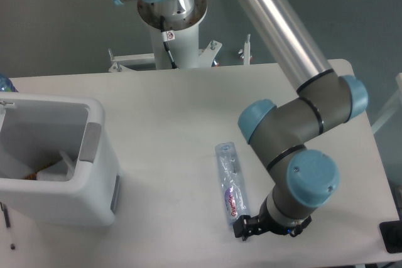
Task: Place the trash in the trash can
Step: 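Lower the gripper onto the end of the plastic bag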
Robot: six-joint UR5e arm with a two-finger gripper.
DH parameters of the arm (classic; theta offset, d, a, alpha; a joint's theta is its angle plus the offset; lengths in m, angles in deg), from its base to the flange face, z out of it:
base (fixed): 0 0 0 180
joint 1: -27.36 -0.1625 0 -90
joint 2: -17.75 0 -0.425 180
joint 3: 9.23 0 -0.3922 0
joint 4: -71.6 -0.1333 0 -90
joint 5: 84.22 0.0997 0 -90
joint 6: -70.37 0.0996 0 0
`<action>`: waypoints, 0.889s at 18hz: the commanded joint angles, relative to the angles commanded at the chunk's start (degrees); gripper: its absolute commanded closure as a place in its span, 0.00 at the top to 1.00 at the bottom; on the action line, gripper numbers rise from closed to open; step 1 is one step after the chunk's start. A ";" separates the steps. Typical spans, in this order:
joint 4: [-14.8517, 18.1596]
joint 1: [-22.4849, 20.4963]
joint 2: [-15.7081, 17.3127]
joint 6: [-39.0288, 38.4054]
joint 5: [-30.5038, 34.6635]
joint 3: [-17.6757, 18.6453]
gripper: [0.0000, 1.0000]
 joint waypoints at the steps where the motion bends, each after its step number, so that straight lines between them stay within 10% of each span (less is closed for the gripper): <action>1: 0.00 0.52 0.00 -0.09 0.44 0.18 0.99; 16: -3.25 4.39 -1.93 -0.09 10.90 3.78 0.97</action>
